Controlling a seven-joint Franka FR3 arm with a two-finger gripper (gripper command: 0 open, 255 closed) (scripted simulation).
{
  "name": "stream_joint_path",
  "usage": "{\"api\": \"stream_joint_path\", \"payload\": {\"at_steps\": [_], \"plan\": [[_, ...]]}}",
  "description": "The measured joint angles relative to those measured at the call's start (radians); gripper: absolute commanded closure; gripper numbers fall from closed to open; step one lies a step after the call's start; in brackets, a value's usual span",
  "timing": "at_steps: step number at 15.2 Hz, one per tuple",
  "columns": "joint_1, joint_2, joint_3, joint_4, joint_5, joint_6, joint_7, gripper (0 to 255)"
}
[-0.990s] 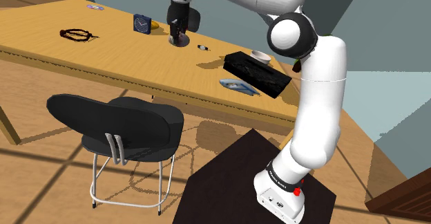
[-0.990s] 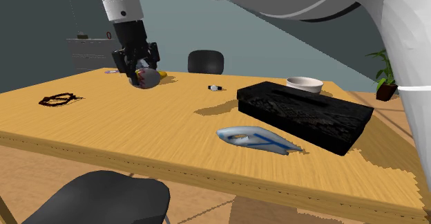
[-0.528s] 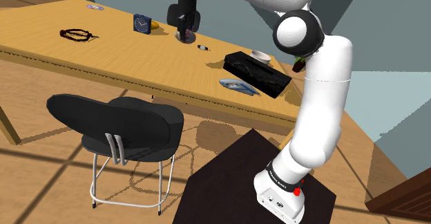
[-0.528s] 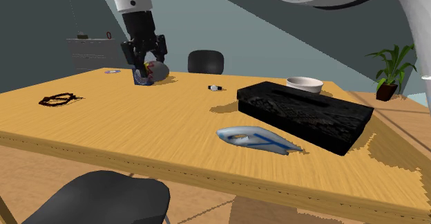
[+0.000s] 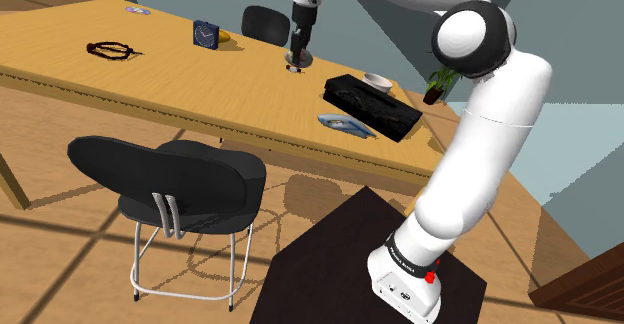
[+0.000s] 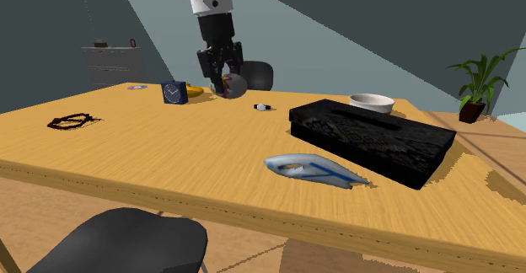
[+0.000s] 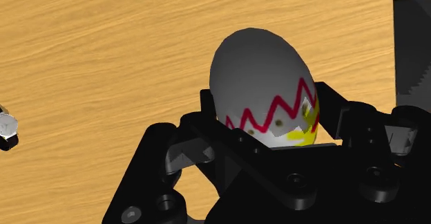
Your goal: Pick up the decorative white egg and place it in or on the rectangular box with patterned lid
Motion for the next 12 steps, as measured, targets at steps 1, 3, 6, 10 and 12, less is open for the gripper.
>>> {"api": "stream_joint_path", "payload": {"at_steps": [1,3,6,10,12], "plan": [[-0.014,-0.015,-0.007,-0.014,0.003,0.002,-0.02,255],[-0.045,-0.055,-0.025,-0.075,0.008,0.029,-0.066,255],[-0.083,-0.096,-0.05,-0.132,0.014,0.054,-0.125,255],[-0.132,-0.147,-0.087,-0.208,0.019,0.092,-0.208,255],[-0.158,-0.166,-0.107,-0.231,0.021,0.101,-0.253,255]]}}
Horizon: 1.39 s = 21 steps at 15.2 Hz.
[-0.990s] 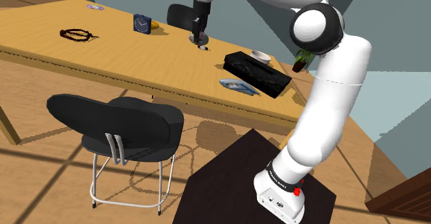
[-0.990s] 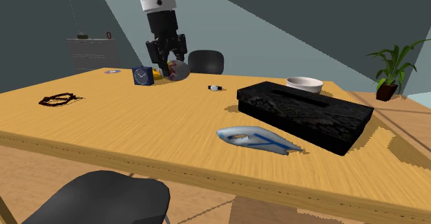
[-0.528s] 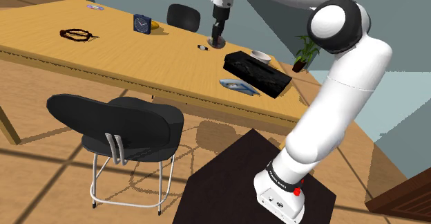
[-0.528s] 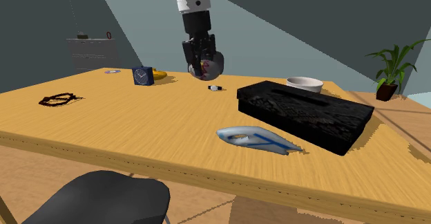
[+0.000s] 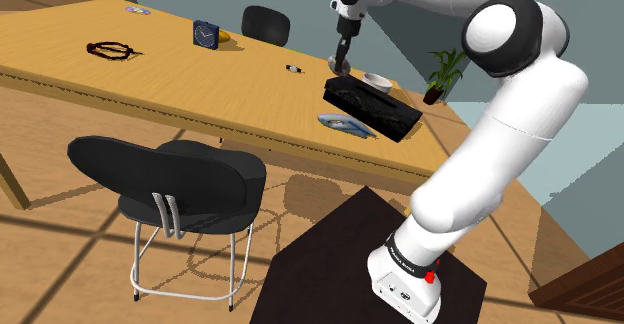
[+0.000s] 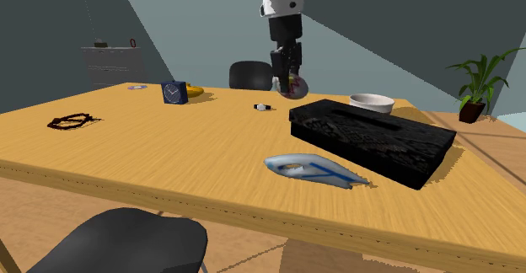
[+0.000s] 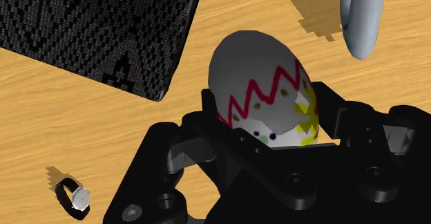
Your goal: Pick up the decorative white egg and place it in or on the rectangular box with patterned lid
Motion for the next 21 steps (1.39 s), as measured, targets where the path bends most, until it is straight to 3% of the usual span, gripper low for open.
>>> {"api": "stream_joint_path", "payload": {"at_steps": [8,15,21], "plan": [[-0.099,-0.031,-0.087,-0.043,0.007,0.036,-0.185,255],[-0.187,-0.003,-0.165,-0.002,0.024,0.044,-0.353,255],[-0.203,0.005,-0.177,-0.067,0.026,0.12,-0.375,255]]}}
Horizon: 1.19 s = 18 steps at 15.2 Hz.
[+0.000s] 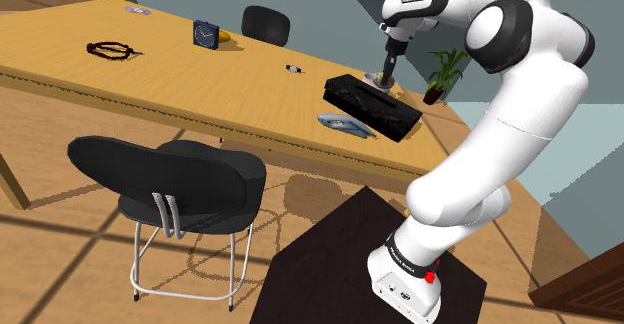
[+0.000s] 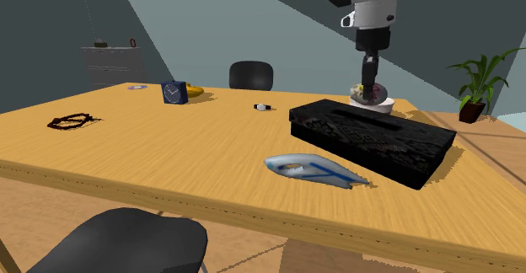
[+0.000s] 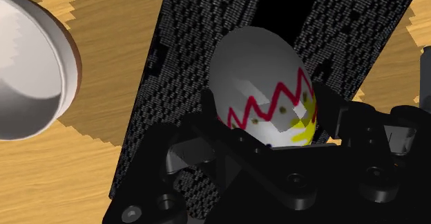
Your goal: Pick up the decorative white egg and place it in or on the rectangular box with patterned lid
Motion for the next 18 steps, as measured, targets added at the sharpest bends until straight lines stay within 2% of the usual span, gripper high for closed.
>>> {"api": "stream_joint_path", "payload": {"at_steps": [8,14,15,18], "plan": [[-0.003,0.012,-0.002,-0.09,-0.002,0.104,0.008,255],[-0.002,0.014,-0.002,-0.103,-0.002,0.117,0.01,255],[-0.002,0.014,-0.002,-0.103,-0.002,0.117,0.01,0],[-0.002,0.015,-0.001,-0.103,-0.002,0.118,0.01,0]]}}
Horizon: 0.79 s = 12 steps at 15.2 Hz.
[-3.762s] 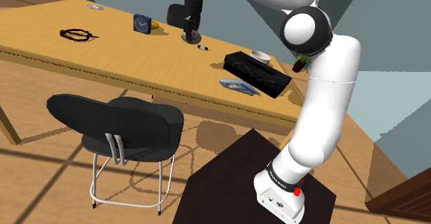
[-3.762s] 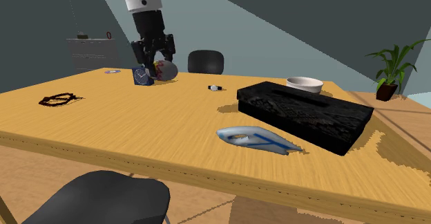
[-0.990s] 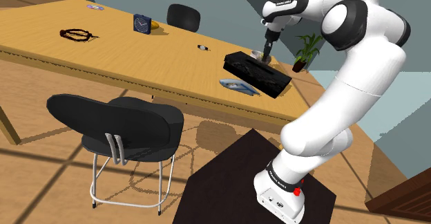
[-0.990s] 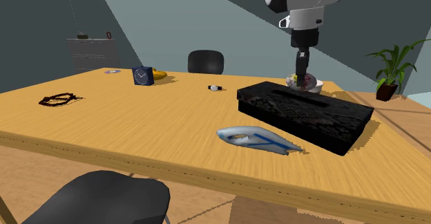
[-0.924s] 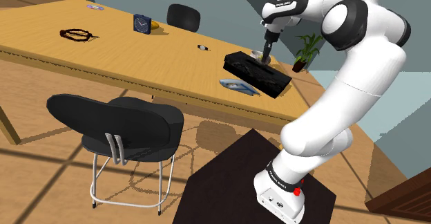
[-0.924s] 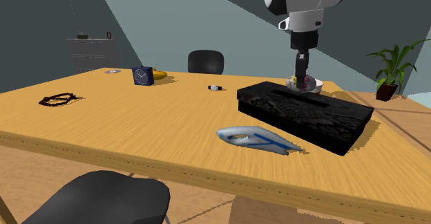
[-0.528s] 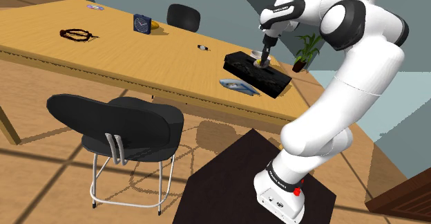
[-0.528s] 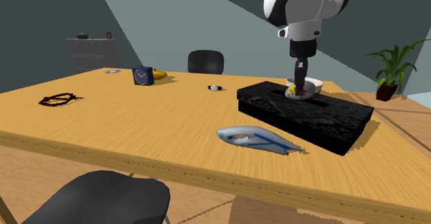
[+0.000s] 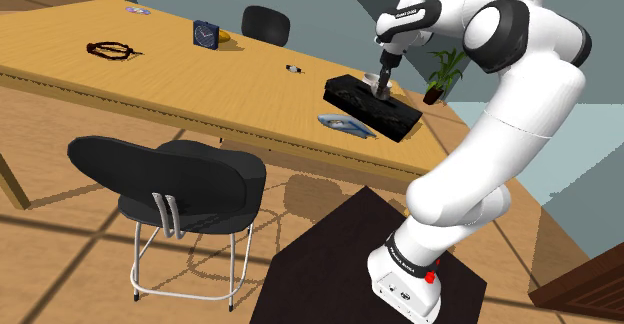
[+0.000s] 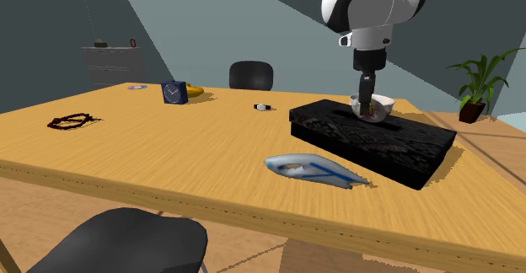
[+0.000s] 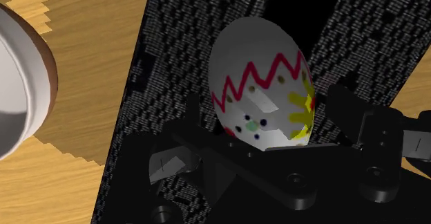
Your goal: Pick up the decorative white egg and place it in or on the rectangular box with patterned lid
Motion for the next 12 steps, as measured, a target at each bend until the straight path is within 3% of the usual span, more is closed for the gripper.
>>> {"api": "stream_joint_path", "payload": {"at_steps": [3,8,12], "plan": [[0.0,0.0,0.0,0.0,0.0,0.0,0.0,0],[0.007,-0.026,0.005,0.079,-0.001,-0.104,0.001,0],[0.008,-0.028,0.006,0.092,-0.001,-0.12,0.0,0]]}}
